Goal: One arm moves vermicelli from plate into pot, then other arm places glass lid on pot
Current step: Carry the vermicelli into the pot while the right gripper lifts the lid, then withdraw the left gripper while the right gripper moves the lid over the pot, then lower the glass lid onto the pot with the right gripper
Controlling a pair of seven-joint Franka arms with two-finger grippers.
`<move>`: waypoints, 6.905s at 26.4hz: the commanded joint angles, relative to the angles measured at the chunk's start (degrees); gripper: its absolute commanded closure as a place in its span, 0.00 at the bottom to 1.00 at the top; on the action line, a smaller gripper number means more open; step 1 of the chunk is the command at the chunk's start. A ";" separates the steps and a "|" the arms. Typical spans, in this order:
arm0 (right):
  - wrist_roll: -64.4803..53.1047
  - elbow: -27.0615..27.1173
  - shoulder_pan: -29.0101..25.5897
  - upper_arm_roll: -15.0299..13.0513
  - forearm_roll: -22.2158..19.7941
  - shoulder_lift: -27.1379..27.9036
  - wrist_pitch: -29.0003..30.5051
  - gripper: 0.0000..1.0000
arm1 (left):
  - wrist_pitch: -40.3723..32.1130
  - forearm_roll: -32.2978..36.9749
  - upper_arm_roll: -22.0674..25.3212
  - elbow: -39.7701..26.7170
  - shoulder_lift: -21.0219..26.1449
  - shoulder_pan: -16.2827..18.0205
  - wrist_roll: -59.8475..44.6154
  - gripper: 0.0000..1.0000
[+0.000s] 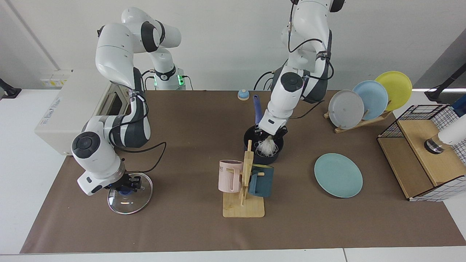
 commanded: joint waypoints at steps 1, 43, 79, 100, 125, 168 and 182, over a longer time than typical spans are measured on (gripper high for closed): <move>-1.91 -2.30 -0.03 0.36 0.26 -5.15 0.00 1.00 | 3.32 -0.61 0.66 -2.57 -0.20 -1.35 -0.91 0.74; 43.43 1.46 38.90 0.62 4.13 -18.27 -19.51 1.00 | -26.21 5.00 1.62 16.85 -9.69 17.28 25.19 0.00; 45.73 16.42 43.48 -1.05 3.78 1.96 -12.83 1.00 | -28.32 7.03 1.71 16.76 -10.66 23.16 29.40 0.00; 45.73 16.24 46.03 -1.67 3.16 1.35 -16.53 1.00 | -30.61 6.68 1.62 16.76 -11.80 26.07 34.34 0.00; 44.76 16.24 45.68 -1.75 2.63 1.61 -13.80 1.00 | -30.08 6.68 1.62 16.76 -11.80 25.98 34.33 0.00; 44.23 13.96 45.85 -1.67 1.58 1.52 -11.87 0.52 | -29.99 6.59 1.62 16.76 -11.80 25.98 34.34 0.00; 44.23 13.87 46.12 -1.67 0.70 1.08 -12.04 0.01 | -29.99 6.59 1.62 16.76 -11.80 25.98 34.42 0.00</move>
